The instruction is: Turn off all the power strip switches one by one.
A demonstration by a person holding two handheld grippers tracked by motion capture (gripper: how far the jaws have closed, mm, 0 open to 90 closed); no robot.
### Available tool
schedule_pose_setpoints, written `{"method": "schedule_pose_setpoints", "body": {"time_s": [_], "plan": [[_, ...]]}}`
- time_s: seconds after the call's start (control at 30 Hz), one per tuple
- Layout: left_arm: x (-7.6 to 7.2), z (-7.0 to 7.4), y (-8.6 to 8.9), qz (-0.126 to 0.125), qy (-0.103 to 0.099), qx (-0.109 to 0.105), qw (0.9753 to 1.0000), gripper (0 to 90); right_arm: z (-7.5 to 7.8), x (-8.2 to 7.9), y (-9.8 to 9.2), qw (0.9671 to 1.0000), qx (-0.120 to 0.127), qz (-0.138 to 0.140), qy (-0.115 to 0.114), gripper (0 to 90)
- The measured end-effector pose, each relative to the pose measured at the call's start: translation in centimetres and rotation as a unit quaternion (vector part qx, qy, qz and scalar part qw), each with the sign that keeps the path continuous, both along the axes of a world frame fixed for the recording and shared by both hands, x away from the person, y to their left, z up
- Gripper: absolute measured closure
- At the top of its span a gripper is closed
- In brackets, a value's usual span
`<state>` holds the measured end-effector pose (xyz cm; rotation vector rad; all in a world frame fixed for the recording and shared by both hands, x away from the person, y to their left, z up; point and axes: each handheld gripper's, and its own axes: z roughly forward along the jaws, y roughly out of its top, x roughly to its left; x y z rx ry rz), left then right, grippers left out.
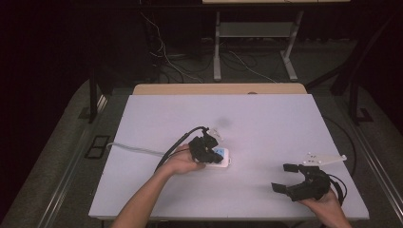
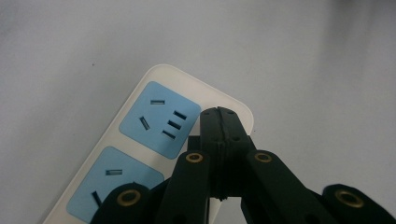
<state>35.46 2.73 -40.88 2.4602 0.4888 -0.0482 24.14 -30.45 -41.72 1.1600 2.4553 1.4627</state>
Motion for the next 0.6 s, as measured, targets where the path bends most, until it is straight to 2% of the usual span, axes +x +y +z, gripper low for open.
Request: {"method": "schedule_pose_setpoints", "body": {"time_s": [0.07,0.1,0.17,0.2,0.4,0.6], "plan": [[0.1,0.0,0.1,0.004,0.006,-0.005,1.0,89.5,0.0,0.0,0.0,1.0,0.0,0.0,0.0,3.4],[0.2,0.2,0.3,0.007,0.01,-0.017,0.9998,89.5,0.0,0.0,0.0,1.0,0.0,-0.001,0.0,3.4],[0.3,0.3,0.4,0.011,0.002,-0.005,0.9999,89.4,0.0,0.0,-0.1,1.0,0.001,-0.001,0.001,3.5],[0.3,0.4,0.6,0.013,0.003,-0.005,0.9999,89.4,0.0,0.1,-0.1,1.0,0.001,0.0,0.0,3.5],[0.4,1.5,1.6,0.031,-0.006,-0.034,0.9989,89.3,0.0,0.2,-0.2,1.0,0.003,-0.004,0.0,3.5],[0.4,2.5,2.6,0.047,-0.014,-0.049,0.9976,88.9,0.0,0.1,-0.1,1.0,0.002,-0.001,0.001,3.4]]}}
